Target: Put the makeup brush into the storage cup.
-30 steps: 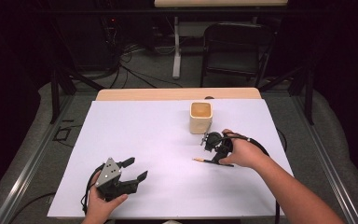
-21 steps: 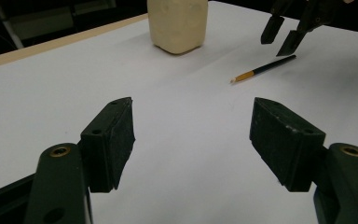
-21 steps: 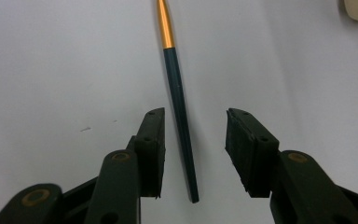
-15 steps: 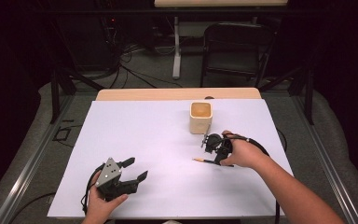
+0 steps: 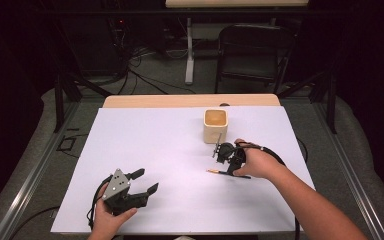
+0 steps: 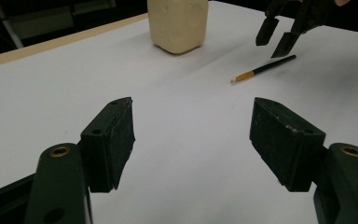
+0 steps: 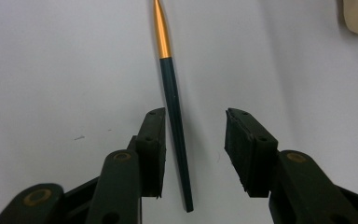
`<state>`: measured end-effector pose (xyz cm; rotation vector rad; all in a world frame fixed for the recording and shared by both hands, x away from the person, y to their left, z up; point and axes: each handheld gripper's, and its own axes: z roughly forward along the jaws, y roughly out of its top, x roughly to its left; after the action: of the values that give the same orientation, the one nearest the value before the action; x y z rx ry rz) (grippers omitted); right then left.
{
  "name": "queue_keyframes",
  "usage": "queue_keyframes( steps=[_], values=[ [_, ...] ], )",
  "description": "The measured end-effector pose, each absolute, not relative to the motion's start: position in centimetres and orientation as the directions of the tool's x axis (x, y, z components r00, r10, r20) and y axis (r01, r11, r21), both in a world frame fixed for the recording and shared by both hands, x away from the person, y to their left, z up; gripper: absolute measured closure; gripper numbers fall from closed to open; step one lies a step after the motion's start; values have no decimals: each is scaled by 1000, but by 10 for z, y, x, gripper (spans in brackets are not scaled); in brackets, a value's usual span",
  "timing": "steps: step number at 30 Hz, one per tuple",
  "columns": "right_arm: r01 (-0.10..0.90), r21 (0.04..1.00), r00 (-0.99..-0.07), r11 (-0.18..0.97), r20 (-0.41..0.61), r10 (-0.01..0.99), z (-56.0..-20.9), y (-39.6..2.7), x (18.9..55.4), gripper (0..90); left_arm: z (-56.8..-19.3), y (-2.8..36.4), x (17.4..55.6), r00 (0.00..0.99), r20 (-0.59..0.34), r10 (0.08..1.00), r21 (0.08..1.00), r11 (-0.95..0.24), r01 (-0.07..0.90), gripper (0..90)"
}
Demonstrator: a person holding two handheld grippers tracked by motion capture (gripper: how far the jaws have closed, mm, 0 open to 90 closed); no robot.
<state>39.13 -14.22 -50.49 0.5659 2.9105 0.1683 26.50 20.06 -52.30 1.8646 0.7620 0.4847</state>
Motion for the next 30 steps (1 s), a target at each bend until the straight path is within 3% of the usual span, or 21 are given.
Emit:
queue_keyframes(
  steps=[30],
  values=[
    [305,137,-935,942,-145,324,-509,-112,395,601,-523,201,265,723,1,691,914,-293,279,307]
  ],
)
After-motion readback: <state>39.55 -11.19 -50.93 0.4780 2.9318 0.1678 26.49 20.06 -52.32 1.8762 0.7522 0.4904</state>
